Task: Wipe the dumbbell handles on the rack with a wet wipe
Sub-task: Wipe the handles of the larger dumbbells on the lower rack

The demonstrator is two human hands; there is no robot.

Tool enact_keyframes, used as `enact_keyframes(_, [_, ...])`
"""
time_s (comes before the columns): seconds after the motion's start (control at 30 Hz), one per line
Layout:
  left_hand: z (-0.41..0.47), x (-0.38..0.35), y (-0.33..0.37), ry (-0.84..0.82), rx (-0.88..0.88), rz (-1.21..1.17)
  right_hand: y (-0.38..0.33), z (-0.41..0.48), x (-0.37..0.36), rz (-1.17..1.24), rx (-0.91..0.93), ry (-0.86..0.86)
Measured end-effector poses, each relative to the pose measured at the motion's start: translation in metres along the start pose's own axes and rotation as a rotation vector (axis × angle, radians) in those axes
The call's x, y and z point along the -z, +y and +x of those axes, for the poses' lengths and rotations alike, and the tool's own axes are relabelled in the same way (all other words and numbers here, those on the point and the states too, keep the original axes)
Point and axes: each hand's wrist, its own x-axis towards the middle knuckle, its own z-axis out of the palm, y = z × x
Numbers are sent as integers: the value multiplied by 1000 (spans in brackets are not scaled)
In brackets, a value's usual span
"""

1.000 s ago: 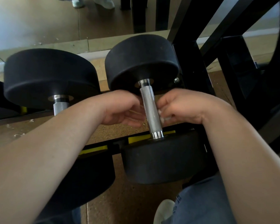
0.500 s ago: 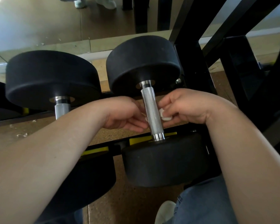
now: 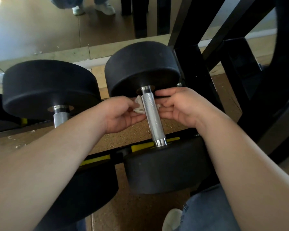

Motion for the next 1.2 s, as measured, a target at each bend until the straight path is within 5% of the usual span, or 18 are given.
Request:
enact_keyframes(0.33, [-10, 0, -6, -81, 163, 397, 3, 2, 3, -185, 0, 62])
enact_keyframes(0.53, [4, -5, -2, 56, -65, 63, 1, 5, 3, -199, 6, 100])
enact_keyframes(0.77, [-21, 8, -9, -281, 282, 794, 4, 10, 4, -390, -28, 73])
enact_keyframes(1.0, [-7, 7, 3, 71, -73, 215, 1, 7, 3, -384, 2, 82])
enact_keyframes(1.2, [-32, 1, -6, -123, 110, 622, 2, 4, 1, -452, 2, 49])
